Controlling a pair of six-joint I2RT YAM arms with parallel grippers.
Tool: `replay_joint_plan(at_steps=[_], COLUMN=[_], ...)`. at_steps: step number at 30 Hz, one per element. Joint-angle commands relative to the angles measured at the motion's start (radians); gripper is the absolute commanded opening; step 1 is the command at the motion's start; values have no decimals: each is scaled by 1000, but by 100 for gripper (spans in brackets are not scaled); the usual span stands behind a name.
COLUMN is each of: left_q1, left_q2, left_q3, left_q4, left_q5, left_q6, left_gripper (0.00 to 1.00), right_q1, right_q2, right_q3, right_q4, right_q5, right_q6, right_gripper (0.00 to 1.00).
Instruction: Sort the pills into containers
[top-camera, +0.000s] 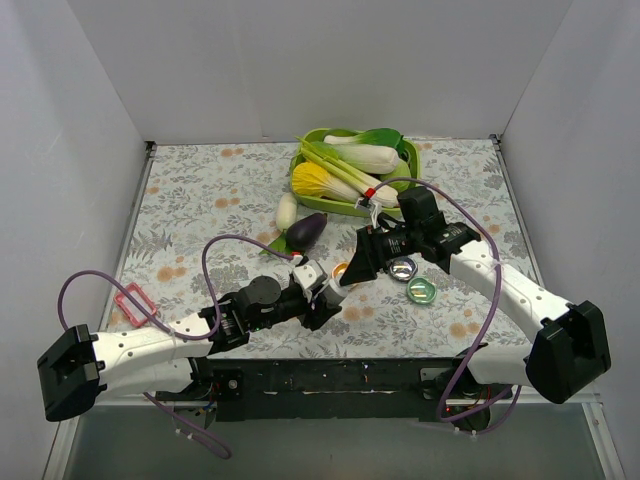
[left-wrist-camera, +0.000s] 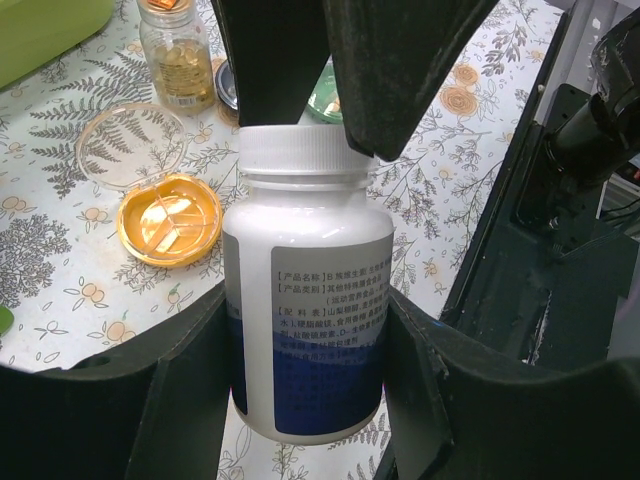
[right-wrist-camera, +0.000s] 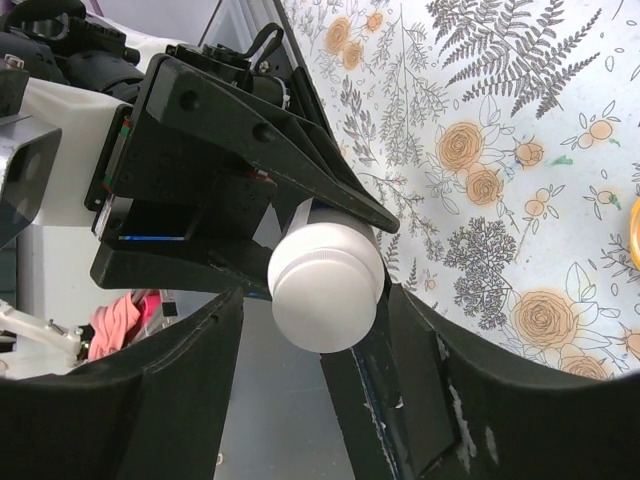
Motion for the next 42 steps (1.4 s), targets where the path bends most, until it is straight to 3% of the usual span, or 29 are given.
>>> replay_joint_plan(at_steps=[1, 8, 13, 15, 17, 20, 21, 23, 28, 31, 32, 34, 36, 40, 41, 42], left_q1=[2, 2, 2, 4, 4, 5, 6, 6, 9, 9, 9, 9, 10, 10, 10, 10], left_q2=[-12, -18, -34, -52, -72, -121, -132, -156, -170, -169, -169, -170, -175, -175, -175, -175], left_q3=[39, 38, 27, 19, 7, -13, -17, -24, -36, -39, -39, -39, -37, -36, -36, -34], left_q4=[26, 26, 13, -3, -20, -48, -56, -65, -71, -71, -74, -77, -85, -97, -97, -91], left_q5=[-15, -18, -9, 45, 94, 172, 192, 231, 267, 274, 274, 263, 248, 177, 169, 157], left_q6=[13, 12, 18, 32, 38, 41, 38, 24, 1, -2, 1, 6, 10, 12, 12, 13], left_gripper=[0, 0, 0, 0, 0, 0, 0, 0, 0, 0, 0, 0, 0, 0, 0, 0], right_q1=[7, 27, 39, 50, 68, 109, 128, 168, 209, 211, 211, 209, 200, 79, 71, 73], right_q2=[3, 26, 41, 47, 59, 91, 99, 110, 52, 17, 23, 30, 39, 46, 24, 6], right_q3=[37, 60, 83, 118, 144, 221, 261, 278, 194, 175, 189, 213, 262, 312, 292, 226], right_q4=[28, 0, -18, -73, -133, -373, -462, -630, -490, -399, -412, -417, -394, -330, -252, -133], right_q5=[-40, -44, -86, -92, -158, -258, -252, -221, -45, 14, 18, 17, 8, -260, -253, -201], right_q6=[10, -23, -84, -189, -315, -787, -1083, -1331, -1480, -1477, -1474, -1420, -1241, -955, -835, -471], right_gripper=[65, 56, 28, 15, 10, 7, 6, 6, 7, 15, 34, 53, 70, 90, 92, 93])
